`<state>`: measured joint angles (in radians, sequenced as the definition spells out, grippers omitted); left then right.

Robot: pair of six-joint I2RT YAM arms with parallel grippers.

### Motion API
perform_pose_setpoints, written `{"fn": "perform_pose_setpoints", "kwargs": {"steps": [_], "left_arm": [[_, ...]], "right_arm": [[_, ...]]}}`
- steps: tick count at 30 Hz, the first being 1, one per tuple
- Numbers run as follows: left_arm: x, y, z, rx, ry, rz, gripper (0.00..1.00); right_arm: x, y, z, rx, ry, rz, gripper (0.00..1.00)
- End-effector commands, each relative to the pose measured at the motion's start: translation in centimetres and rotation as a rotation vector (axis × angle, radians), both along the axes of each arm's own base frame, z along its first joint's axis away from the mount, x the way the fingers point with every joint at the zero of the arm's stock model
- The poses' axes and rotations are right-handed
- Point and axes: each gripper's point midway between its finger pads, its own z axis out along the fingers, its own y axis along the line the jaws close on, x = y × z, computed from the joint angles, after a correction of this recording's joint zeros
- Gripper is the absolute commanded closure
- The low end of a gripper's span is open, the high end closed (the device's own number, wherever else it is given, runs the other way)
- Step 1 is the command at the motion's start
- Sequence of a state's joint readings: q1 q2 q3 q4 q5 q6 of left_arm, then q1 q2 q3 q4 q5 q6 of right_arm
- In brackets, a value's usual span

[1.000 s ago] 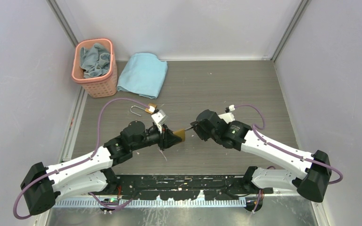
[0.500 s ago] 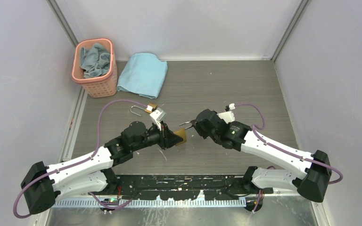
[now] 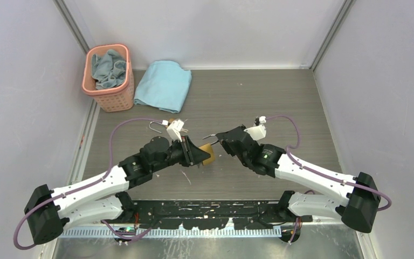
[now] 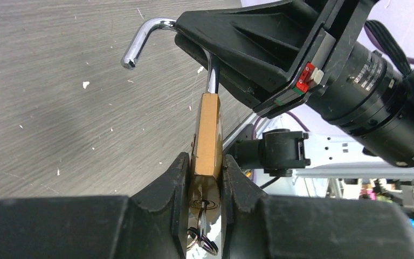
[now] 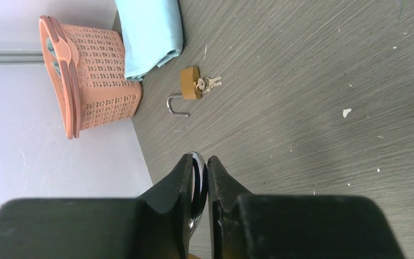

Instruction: Unlock with the key

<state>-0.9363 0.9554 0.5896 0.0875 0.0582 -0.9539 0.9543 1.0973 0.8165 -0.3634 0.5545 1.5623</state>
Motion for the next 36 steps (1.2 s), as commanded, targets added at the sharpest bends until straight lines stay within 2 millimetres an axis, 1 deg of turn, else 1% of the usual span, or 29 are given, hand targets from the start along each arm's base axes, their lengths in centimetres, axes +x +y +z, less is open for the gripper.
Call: {"fn": "perform_pose_setpoints", "kwargs": {"steps": [1, 10, 14, 20, 22, 26, 31, 36], "left_arm": [[2.5, 1.0, 0.5, -0.037, 0.070, 0.168, 0.99], [3.5, 0.4, -5.3, 0.025, 0.159, 0.214, 0.98], [3.8, 0.1, -7.2, 0.060, 0.186, 0.219, 0.98], [4.1, -0.1, -10.0, 0.123, 0.208, 0.222, 0.99], [4.2, -0.1, -11.2, 0.146, 0.221, 0.222, 0.99], [4.4, 0.2, -13.4, 0.201, 0.240, 0.239, 0.99], [4.8, 0.5, -15.4, 0.254, 0.257, 0.255, 1.00], [5.0, 0.8, -17.0, 0.283, 0.281, 0.261, 1.00]], "right_arm": [[1.7, -2.2, 1.6, -0.077, -0.138, -0.081, 0.99], [2.2, -2.3, -1.3, -0.118, -0.178, -0.080, 0.99], [2.6, -2.5, -2.3, -0.144, -0.193, -0.098, 0.99], [3.0, -2.6, -5.1, -0.204, -0.170, -0.107, 0.99], [3.3, -2.2, -5.2, -0.195, -0.179, -0.111, 0.99], [3.6, -2.1, -6.1, -0.216, -0.184, -0.114, 0.99], [4.1, -1.9, -8.2, -0.278, -0.160, -0.109, 0.99], [4.7, -1.5, -10.3, -0.310, -0.139, -0.095, 0.99]]}}
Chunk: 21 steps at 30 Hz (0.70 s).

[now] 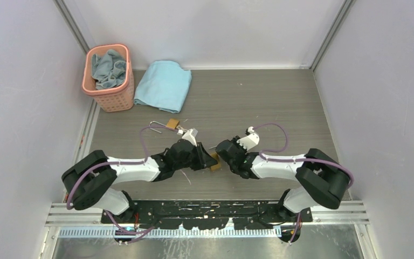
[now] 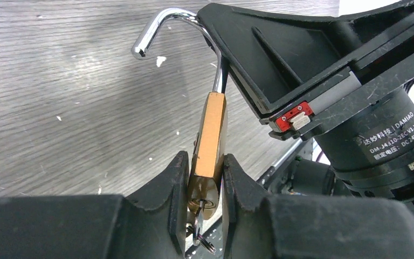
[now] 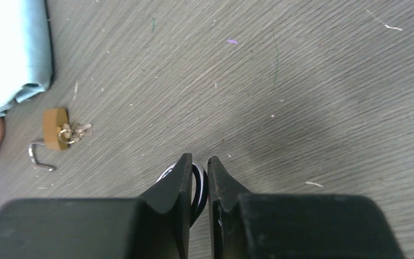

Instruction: Unlock with the key

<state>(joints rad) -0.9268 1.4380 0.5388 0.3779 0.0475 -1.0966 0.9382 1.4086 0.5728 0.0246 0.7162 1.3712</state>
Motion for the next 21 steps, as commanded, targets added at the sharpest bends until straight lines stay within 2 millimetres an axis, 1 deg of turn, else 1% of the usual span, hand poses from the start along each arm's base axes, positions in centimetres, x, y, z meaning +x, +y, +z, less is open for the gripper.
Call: {"fn": "perform_pose_setpoints", "kwargs": {"steps": [1, 5, 11, 13, 18, 21], "left_arm": [[2.4, 4.1, -4.7, 0.183, 0.031, 0.168, 1.00], [2.4, 4.8, -5.9, 0.210, 0.060, 0.188, 1.00], [2.1, 5.4, -7.1, 0.228, 0.085, 0.200, 1.00], [2.0, 5.6, -7.5, 0.235, 0.093, 0.200, 0.99], [1.6, 6.1, -8.1, 0.239, 0.099, 0.208, 0.99], [1.5, 6.4, -8.4, 0.248, 0.103, 0.212, 0.99]], "right_arm": [[2.6, 1.1, 2.6, 0.039, -0.126, -0.035, 0.99], [2.8, 1.7, 1.5, 0.034, -0.114, -0.013, 0.99], [2.9, 1.7, 0.7, 0.018, -0.108, -0.004, 0.99], [2.9, 1.7, 0.6, 0.014, -0.107, -0.001, 0.94], [2.9, 1.7, 0.3, 0.017, -0.076, 0.009, 0.78], [3.0, 1.6, 0.5, 0.025, -0.075, 0.013, 0.66]]}}
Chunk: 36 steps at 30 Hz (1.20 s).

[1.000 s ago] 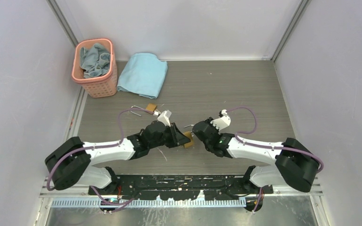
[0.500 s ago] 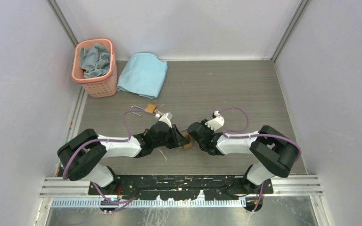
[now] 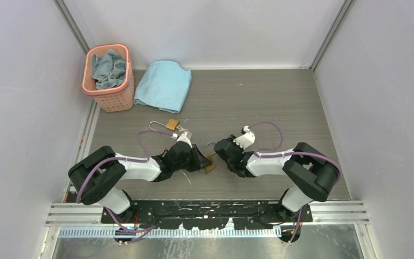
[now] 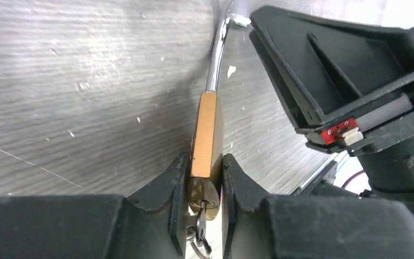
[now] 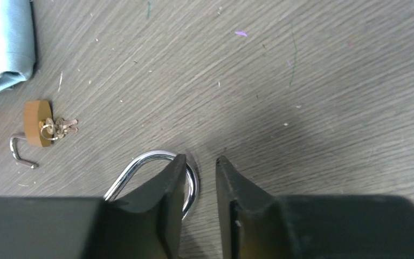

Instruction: Unlock with the key

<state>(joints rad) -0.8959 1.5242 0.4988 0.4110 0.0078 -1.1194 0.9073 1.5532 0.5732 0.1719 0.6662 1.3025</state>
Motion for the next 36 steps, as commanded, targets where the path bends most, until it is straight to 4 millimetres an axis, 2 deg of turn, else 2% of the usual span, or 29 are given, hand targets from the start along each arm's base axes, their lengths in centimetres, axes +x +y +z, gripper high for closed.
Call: {"fn": "perform_pose_setpoints", "kwargs": {"steps": [1, 12, 16, 26, 28, 36], "left_arm": [[0.5, 4.6, -4.5, 0.178, 0.052, 0.132, 0.99], [0.4, 5.1, -5.2, 0.192, 0.049, 0.141, 0.99], [0.4, 5.5, -5.3, 0.195, 0.040, 0.150, 0.96], [0.1, 6.8, -5.9, 0.253, 0.047, 0.169, 0.79], [0.1, 7.1, -5.9, 0.262, 0.047, 0.174, 0.76], [0.2, 8.1, -4.8, 0.292, 0.004, 0.178, 0.55]], "right_arm": [[1.9, 0.7, 3.6, 0.061, -0.101, -0.025, 0.61], [2.4, -1.0, 6.0, 0.028, -0.129, -0.045, 0.20], [2.3, -2.2, 7.0, -0.007, -0.142, -0.063, 0.11], [1.7, -4.2, 9.0, -0.025, -0.176, -0.099, 0.07], [1.3, -4.7, 8.8, -0.043, -0.163, -0.099, 0.07], [0.7, -5.6, 9.7, -0.044, -0.168, -0.105, 0.06]]}}
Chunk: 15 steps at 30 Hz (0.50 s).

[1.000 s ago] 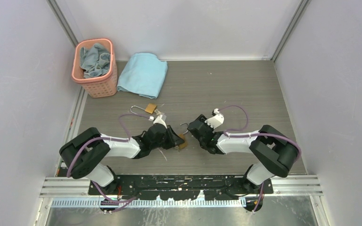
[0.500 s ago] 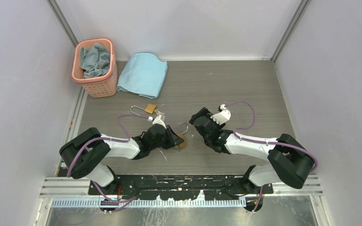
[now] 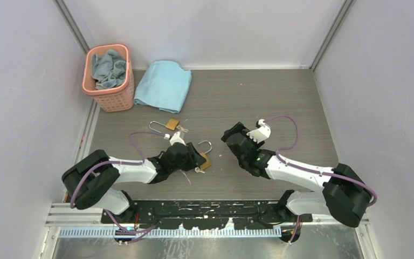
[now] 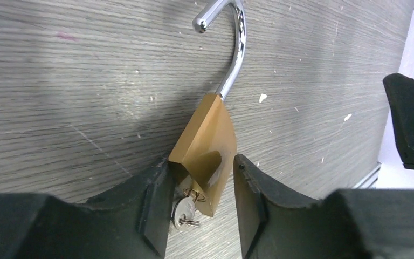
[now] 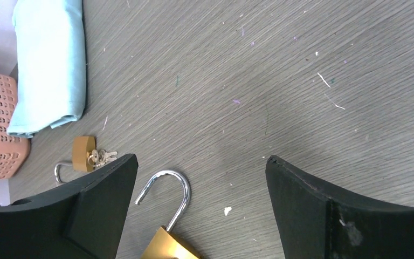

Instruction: Unlock with the key

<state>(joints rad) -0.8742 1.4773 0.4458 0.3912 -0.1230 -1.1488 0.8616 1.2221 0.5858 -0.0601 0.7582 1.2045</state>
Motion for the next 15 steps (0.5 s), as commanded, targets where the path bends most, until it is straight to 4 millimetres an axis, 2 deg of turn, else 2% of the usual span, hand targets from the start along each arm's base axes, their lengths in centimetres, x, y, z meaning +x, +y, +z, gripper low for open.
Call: {"fn": "perform_pose_setpoints", "kwargs": {"steps": [1, 15], "left_arm": [[-1.3, 5.1, -3.8, 0.236, 0.039, 0.036, 0.53], [-1.2, 6.7, -2.8, 0.299, 0.003, 0.050, 0.45]], "right_arm": [[0.3, -1.1, 1.9, -0.006, -0.050, -0.045, 0.06], [-0.2, -2.4, 2.9, -0.025, -0.066, -0.064, 0.06]]}}
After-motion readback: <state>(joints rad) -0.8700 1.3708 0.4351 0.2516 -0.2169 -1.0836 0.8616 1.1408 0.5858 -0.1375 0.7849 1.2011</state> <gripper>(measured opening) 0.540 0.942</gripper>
